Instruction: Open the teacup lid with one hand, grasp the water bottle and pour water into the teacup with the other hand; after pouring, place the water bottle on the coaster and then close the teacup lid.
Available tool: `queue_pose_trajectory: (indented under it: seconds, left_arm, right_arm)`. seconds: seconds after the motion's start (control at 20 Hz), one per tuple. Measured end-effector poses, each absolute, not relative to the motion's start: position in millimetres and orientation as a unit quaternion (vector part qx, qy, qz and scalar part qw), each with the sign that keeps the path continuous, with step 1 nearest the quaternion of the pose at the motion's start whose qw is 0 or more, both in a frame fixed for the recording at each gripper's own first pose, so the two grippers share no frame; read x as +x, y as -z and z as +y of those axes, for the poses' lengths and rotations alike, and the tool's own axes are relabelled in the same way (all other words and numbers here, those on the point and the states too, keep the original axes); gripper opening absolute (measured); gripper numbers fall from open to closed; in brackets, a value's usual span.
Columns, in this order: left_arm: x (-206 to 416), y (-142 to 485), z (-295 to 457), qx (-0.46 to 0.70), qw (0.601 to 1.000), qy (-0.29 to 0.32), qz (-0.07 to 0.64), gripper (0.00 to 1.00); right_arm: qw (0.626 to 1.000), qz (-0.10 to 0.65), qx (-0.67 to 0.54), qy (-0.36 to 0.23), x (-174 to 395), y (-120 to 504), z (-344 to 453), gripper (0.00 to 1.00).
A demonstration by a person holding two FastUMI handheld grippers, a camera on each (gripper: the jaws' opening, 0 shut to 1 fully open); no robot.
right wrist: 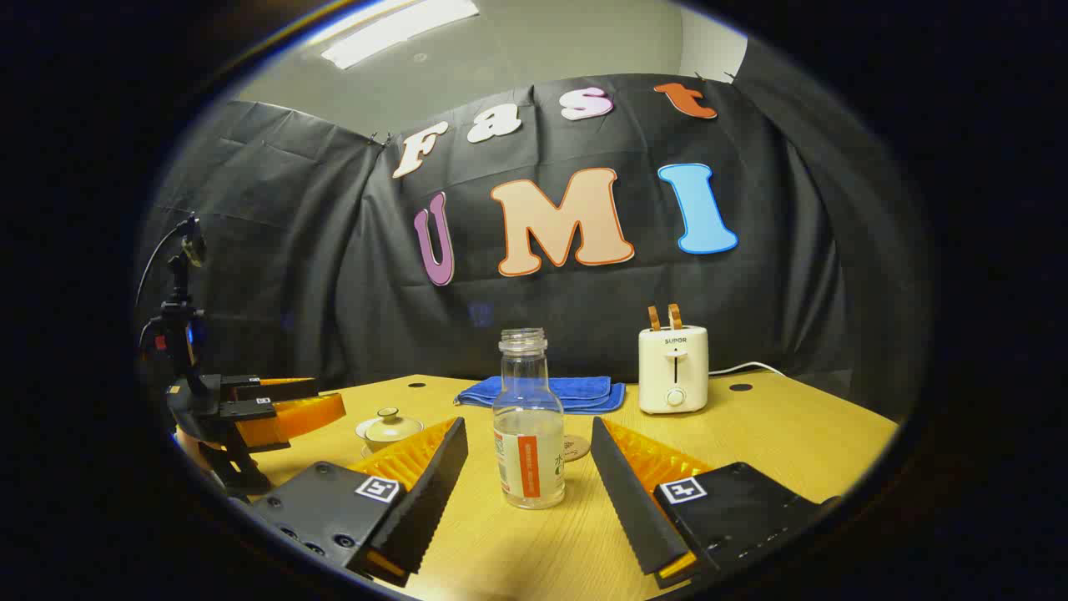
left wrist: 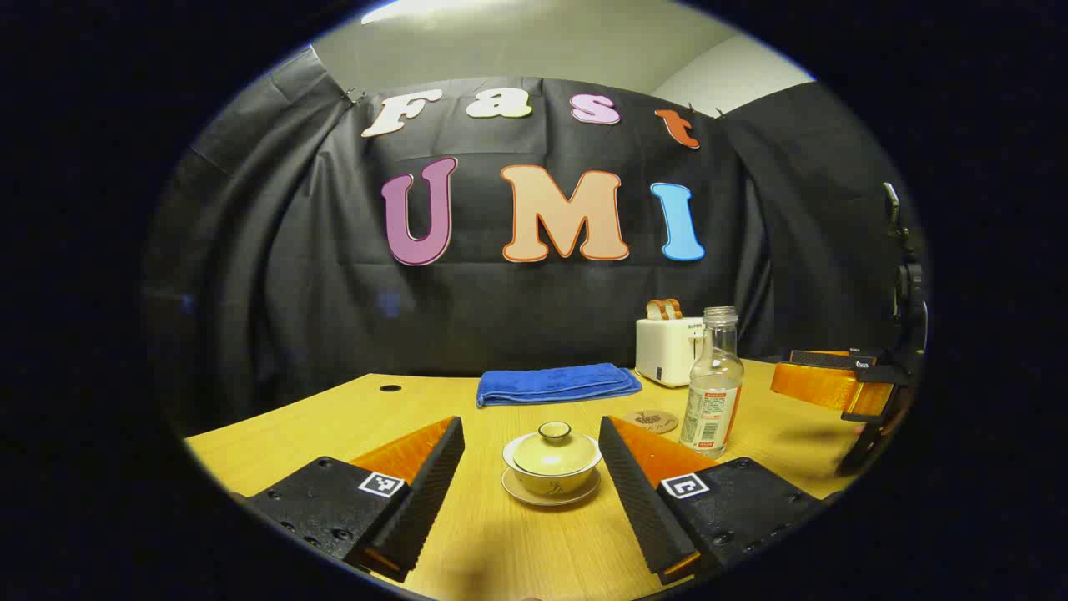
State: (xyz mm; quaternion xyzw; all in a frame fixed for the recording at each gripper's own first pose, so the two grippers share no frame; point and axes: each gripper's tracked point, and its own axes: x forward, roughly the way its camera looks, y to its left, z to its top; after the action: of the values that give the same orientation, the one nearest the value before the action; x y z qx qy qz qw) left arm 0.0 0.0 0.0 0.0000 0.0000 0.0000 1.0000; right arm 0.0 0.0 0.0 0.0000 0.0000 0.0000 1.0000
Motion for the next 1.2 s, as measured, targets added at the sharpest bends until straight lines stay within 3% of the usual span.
queue_pose_trajectory:
  seconds: [0.2,0.55,0.6,0.65,1.2]
  left_arm:
    - [1,4,1,-0.005,1.0,-0.001,0.0,0.95]
    - [3,10,5,-0.005,1.0,-0.005,0.006,0.95]
    - [2,10,5,-0.004,1.0,-0.005,0.005,0.95]
    - [2,10,4,-0.004,1.0,-0.004,0.004,0.95]
    - [6,20,2,-0.01,1.0,0.004,0.023,0.95]
  right_arm:
    - [1.0,0.0,0.003,0.003,3,1,1,0.99]
    - [1.0,0.007,0.002,0.003,5,8,4,0.93]
    - [1.0,0.009,0.001,0.003,5,9,3,0.99]
    - [1.0,0.012,0.0,0.003,6,10,3,0.93]
    - [0.999,0.027,-0.028,0.002,14,20,4,0.96]
